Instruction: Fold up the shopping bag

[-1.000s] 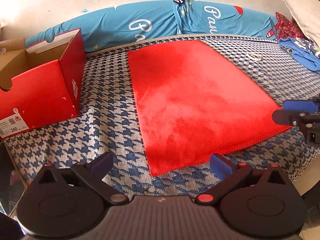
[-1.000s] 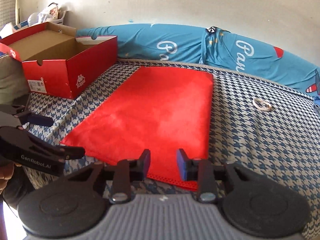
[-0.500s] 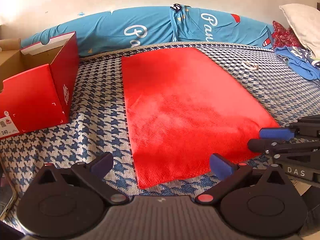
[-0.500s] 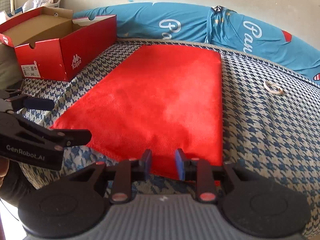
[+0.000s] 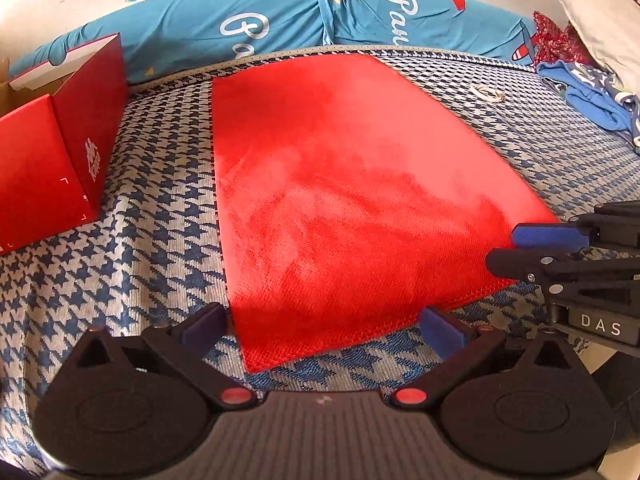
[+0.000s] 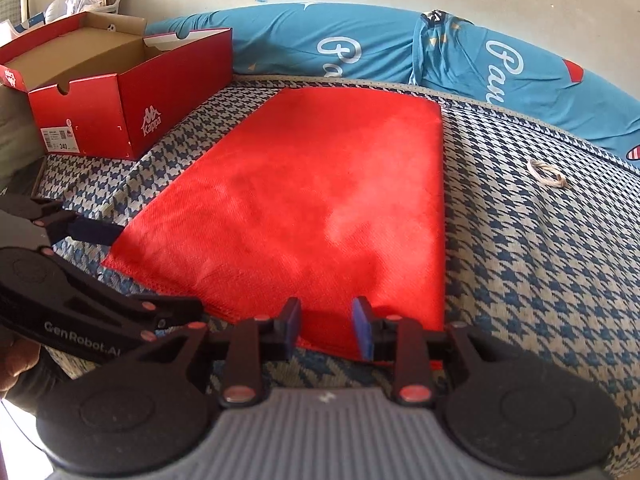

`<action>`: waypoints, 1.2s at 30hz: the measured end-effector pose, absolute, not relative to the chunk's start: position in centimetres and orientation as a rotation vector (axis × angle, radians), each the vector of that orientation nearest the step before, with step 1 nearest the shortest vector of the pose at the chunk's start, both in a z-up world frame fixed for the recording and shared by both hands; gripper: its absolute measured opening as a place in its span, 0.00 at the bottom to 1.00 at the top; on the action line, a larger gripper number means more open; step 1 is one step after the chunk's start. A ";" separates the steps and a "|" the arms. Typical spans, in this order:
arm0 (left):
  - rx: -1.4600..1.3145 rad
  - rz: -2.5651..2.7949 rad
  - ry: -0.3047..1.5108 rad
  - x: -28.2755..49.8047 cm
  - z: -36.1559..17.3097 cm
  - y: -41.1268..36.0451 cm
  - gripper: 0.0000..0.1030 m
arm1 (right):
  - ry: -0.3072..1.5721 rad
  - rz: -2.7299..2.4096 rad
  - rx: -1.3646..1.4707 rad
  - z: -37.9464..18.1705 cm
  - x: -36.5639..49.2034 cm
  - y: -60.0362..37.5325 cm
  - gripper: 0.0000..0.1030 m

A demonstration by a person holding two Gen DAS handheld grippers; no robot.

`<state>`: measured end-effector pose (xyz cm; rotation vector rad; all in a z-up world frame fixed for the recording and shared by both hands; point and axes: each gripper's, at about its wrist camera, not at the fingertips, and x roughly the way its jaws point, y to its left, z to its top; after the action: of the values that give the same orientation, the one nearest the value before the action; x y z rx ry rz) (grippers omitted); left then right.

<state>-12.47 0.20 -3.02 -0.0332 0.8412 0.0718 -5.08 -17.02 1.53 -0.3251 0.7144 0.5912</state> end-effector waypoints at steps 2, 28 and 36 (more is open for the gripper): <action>-0.039 0.073 0.847 -12.4 -3.0 0.2 1.00 | 0.714 0.591 -0.321 1.5 -5.0 -17.1 0.28; -0.003 0.023 0.887 -12.9 -3.1 0.9 1.00 | 0.572 0.913 -0.778 2.1 -7.5 -14.9 0.32; 0.005 0.017 0.896 -12.9 -3.1 0.8 1.00 | 0.505 0.960 -0.863 1.1 -7.4 -14.5 0.37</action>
<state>-12.85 0.77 -3.12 0.0053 0.8962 0.0170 -7.37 -14.52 1.15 -0.8625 0.5051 0.9601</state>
